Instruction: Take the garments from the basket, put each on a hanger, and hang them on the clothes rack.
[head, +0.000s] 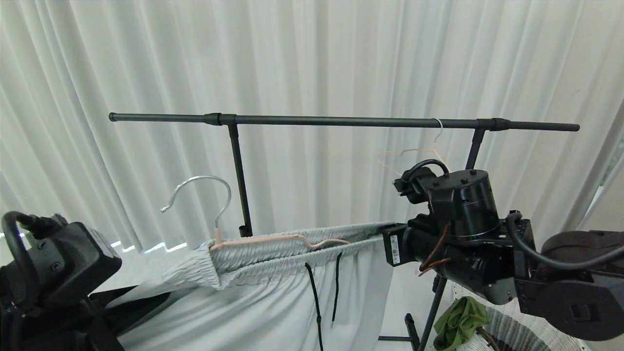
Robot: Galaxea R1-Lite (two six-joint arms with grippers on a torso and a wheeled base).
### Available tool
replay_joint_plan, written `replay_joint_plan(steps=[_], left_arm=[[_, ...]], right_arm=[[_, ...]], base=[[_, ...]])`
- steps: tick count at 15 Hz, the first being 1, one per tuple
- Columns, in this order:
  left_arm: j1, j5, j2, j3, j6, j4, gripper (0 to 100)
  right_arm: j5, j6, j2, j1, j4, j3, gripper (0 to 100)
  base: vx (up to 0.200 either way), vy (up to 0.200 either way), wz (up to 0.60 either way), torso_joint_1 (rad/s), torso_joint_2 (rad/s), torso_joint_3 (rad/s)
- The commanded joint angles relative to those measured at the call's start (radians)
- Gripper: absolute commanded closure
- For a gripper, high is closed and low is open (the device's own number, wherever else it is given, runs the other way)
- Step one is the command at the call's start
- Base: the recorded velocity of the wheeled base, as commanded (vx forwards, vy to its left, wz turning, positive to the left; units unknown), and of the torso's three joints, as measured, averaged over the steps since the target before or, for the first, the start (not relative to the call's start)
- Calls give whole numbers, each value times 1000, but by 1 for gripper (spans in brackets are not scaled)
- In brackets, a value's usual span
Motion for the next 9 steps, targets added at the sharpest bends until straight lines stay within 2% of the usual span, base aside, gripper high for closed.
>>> replay_joint_plan(steps=[1,4,9], left_arm=[[0,53,18,46,42,-1,100],[8,79,61,36,33,-7,100],[14,94,91,38,7,-116,100]], right_arm=[[4,-9,-25,5,-1,-2,100],[4,-9,-72,63,36,-2,100],[4,-9,-138,247,168,-7,100]], base=[[0,0,0,0,0,0],[0,0,0,0,0,0],[0,0,0,0,0,0]])
